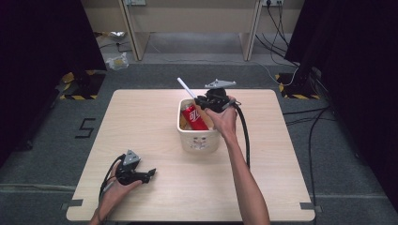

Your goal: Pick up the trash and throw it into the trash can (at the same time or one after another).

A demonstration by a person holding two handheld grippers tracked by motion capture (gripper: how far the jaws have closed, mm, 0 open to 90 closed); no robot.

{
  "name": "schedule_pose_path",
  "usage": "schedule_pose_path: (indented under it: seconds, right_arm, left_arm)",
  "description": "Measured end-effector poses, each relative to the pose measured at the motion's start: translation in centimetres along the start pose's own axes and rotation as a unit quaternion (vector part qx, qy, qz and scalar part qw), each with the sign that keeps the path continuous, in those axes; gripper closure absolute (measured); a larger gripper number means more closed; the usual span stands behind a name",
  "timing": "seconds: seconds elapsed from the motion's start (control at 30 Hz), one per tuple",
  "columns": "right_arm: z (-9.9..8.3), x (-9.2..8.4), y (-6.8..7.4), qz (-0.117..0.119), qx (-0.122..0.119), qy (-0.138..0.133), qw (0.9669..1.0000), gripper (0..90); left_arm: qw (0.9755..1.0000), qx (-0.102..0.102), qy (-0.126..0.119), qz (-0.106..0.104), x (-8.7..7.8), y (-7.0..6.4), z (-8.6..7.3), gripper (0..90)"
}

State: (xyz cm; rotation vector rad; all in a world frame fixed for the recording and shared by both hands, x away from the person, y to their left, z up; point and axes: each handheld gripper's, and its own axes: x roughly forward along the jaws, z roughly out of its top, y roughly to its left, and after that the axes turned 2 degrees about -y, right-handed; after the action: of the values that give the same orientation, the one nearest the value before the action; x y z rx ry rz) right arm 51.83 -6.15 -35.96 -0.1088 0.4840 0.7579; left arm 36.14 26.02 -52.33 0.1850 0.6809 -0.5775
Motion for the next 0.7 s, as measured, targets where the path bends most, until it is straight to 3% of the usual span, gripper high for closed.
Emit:
schedule_pose_path:
  seconds: [0.7]
  right_arm:
    - [-0.08, 0.44, -0.09, 0.002, 0.001, 0.018, 0.9998, 79.3]
  left_arm:
    - [1.0000, 0.000, 0.000, 0.000, 0.00, 0.00, 0.00, 15.3]
